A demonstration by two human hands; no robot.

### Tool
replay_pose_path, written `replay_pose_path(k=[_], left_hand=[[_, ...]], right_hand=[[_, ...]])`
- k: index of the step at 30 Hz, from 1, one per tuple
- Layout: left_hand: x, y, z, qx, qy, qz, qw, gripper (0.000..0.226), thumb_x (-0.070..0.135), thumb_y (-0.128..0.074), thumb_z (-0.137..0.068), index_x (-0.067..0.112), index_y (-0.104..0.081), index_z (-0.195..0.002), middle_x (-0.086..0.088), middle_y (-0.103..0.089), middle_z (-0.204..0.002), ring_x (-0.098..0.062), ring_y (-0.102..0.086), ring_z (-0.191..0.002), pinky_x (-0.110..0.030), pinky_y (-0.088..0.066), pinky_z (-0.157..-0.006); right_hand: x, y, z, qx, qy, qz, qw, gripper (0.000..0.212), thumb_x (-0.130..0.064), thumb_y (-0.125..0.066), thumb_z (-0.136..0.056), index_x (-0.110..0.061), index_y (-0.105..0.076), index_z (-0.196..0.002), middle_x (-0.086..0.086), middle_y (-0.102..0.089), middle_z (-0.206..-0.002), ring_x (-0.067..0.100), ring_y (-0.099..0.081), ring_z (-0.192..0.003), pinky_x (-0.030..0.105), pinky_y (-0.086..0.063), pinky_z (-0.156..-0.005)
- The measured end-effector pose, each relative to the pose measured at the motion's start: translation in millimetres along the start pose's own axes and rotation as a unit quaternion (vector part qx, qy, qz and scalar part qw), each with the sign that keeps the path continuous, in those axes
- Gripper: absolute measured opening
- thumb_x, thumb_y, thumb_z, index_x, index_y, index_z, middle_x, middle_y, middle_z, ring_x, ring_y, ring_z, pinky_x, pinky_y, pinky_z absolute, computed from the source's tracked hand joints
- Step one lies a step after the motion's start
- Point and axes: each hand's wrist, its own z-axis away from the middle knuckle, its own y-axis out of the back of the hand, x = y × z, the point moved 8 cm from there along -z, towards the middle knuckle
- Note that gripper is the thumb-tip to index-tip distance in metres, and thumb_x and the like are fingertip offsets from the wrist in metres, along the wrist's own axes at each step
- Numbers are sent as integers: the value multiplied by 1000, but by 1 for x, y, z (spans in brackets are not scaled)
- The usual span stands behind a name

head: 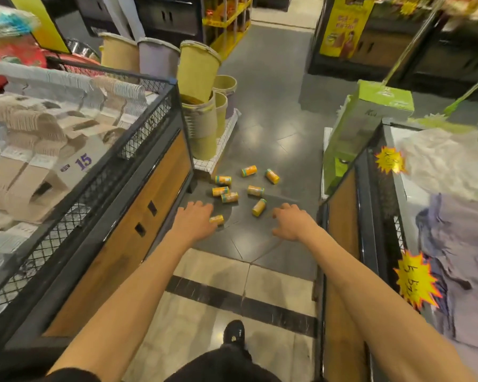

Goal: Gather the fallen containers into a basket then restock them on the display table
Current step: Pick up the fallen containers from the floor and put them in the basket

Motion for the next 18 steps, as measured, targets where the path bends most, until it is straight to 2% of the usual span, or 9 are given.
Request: replay_pose_path(k=[9, 18], left_hand=[[6, 28, -118, -28, 0, -8, 1000, 49, 47, -51, -95, 16, -48, -132, -11, -51, -132, -31, -45, -124, -47, -41, -96], [23, 25, -256, -70, 30, -8, 997, 46, 48, -50, -95, 17, -49, -130, -8, -53, -130, -30, -47, -122, -45, -44, -96]], right_hand=[[57, 44, -112, -8, -12, -20, 1000, 52, -38, -55, -93, -15, -47, -139, 13, -43, -141, 34, -40, -132, 45, -38, -104], [121, 77, -251, -19, 32, -14, 999, 48, -35, -55, -94, -15, -49, -138, 13, -45, -139, 33, -43, -128, 43, -41, -101]])
